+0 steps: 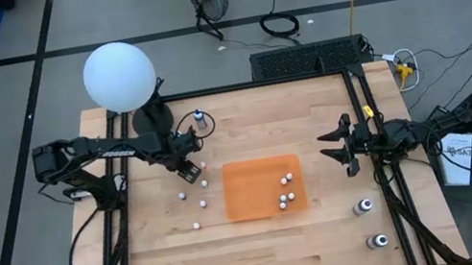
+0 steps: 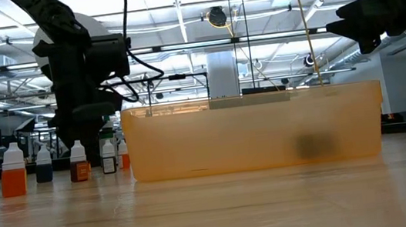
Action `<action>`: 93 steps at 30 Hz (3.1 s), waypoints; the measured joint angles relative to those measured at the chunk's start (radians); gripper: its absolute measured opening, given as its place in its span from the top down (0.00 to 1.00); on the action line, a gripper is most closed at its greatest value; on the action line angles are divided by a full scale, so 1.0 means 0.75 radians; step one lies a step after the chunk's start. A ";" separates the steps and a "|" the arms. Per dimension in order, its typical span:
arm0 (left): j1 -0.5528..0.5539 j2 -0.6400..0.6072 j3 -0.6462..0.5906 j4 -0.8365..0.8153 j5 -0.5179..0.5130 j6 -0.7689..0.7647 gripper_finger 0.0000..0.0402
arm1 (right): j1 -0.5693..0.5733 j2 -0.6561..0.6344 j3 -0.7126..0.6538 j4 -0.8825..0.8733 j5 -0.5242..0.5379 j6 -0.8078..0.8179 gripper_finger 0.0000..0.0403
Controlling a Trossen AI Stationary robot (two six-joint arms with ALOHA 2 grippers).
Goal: Pick & Place food coloring
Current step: Put the small orange food coloring bottle into the container
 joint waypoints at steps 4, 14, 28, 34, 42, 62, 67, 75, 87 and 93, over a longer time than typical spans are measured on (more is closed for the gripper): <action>-0.001 0.000 0.000 -0.001 -0.001 0.003 0.60 | 0.000 0.000 0.000 0.000 0.000 0.000 0.56; -0.011 -0.012 0.000 -0.010 0.049 0.002 0.84 | 0.000 0.000 0.000 0.000 0.000 0.000 0.56; -0.409 0.005 0.668 -0.471 -0.049 -0.040 0.84 | 0.000 0.000 0.000 -0.001 0.000 0.000 0.56; -0.495 0.375 1.107 -0.686 -0.116 0.174 0.84 | 0.000 0.000 0.000 -0.001 0.000 0.000 0.56; -0.488 0.690 1.194 -0.588 -0.116 0.421 0.84 | 0.000 0.000 0.000 -0.001 0.000 0.000 0.56; -0.483 0.903 1.193 -0.303 0.081 0.490 0.84 | 0.000 0.000 0.000 -0.001 0.000 0.000 0.55; -0.483 0.890 1.189 -0.304 0.067 0.460 0.77 | 0.000 0.000 0.000 -0.001 0.000 0.000 0.56; -0.485 0.761 1.194 -0.352 0.028 0.430 0.45 | 0.000 0.004 0.000 0.003 0.002 0.000 0.56; -0.432 0.411 1.049 -0.651 -0.258 0.174 0.39 | 0.000 0.022 0.000 -0.005 0.001 0.000 0.56; -0.303 0.219 0.674 -0.370 -0.142 0.137 0.42 | 0.000 0.022 0.000 -0.001 0.001 0.000 0.55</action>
